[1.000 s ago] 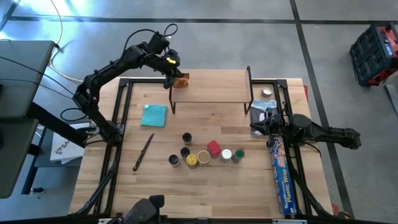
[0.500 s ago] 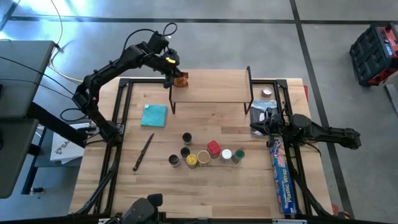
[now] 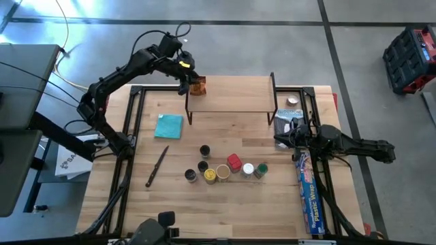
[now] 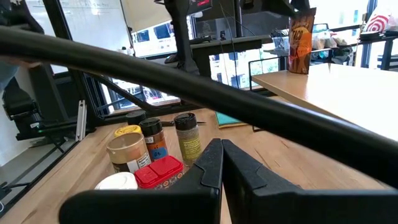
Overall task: Shelf spices
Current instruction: Put the orange seasoning bag on the shelf, then put the top right black seasoning bottle on the shelf
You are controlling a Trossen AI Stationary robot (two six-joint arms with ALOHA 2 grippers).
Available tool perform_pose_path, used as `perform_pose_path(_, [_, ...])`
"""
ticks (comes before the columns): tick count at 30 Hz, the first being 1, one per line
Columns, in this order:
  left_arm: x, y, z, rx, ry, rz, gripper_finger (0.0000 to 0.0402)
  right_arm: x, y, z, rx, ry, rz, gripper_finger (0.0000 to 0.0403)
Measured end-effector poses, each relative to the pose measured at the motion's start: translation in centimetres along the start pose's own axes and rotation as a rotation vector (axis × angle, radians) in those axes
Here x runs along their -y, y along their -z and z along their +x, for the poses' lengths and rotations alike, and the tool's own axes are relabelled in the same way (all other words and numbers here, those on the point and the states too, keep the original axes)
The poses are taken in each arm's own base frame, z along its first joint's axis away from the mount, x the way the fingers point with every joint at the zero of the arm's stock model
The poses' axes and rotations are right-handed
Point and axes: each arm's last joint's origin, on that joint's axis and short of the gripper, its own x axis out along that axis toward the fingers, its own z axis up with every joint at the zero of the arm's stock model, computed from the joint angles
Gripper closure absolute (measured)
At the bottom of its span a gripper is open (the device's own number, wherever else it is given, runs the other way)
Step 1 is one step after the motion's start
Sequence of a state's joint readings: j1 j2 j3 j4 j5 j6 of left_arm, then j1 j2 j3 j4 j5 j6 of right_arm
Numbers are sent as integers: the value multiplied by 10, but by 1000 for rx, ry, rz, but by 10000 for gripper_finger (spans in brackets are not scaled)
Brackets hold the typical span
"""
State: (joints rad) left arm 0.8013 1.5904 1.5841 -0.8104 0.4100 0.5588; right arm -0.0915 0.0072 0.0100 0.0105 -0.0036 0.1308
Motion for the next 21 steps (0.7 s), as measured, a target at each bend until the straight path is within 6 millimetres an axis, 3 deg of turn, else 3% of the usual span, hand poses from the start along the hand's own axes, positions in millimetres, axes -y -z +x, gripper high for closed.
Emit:
perform_pose_path(6, [8,-8,-29,45,-82,18,249,0,0,0,0,0,0,403])
perform_pose_path(10, [25,-16,-53,103,-93,14,249,0,0,0,0,0,0,403])
perform_pose_path(15, [68,-29,-81,170,-24,55,250,0,0,0,0,0,0,403])
perform_pose_path(21, [142,-40,-97,174,196,99,274,0,0,0,0,0,0,403])
